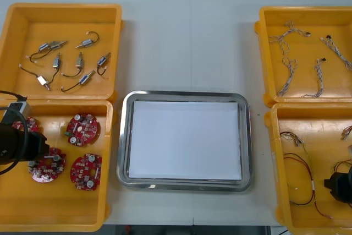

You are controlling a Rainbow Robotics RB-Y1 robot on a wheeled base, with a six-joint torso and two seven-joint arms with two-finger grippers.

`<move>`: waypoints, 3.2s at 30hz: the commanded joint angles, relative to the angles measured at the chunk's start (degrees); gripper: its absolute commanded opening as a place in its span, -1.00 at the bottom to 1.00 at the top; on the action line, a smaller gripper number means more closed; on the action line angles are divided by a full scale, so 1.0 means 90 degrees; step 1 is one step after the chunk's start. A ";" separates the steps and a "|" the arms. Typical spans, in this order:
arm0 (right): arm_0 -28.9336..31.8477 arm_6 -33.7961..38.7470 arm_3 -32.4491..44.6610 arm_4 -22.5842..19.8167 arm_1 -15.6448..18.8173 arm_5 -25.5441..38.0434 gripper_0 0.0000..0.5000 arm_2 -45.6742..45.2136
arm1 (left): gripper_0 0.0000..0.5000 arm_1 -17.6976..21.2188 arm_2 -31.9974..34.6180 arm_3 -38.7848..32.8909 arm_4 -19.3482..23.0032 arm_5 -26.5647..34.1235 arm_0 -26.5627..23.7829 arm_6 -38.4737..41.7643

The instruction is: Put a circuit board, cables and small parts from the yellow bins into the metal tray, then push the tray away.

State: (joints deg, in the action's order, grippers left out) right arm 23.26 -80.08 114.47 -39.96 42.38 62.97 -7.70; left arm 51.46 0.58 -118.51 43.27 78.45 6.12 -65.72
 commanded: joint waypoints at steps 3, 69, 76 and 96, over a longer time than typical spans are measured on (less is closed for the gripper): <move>0.0101 -0.0233 -0.0189 -0.0033 -0.0070 -0.0210 0.61 0.0191 | 1.00 0.0279 -0.0269 0.0013 -0.0257 -0.0230 0.0199 -0.0579; -0.2106 -0.0214 0.2614 -0.3529 0.1961 0.4058 -1.00 -0.1977 | 0.51 0.0298 -0.0758 0.0199 -0.0707 -0.0630 0.0169 -0.0403; -0.2292 -0.0253 0.2682 -0.3763 0.2215 0.3814 -1.00 -0.1557 | -1.00 0.0298 -0.0758 0.0189 -0.0677 -0.0630 0.0169 -0.0403; -0.3903 -0.0175 0.3356 -0.3636 0.2313 0.3794 -1.00 0.0475 | -1.00 0.0572 0.0053 -0.0358 0.0465 -0.0152 0.0169 -0.0471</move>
State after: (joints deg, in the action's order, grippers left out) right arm -7.86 -80.53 143.49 -72.65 60.81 97.66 -7.65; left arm 53.28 -3.31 -117.82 45.12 74.84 6.44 -65.72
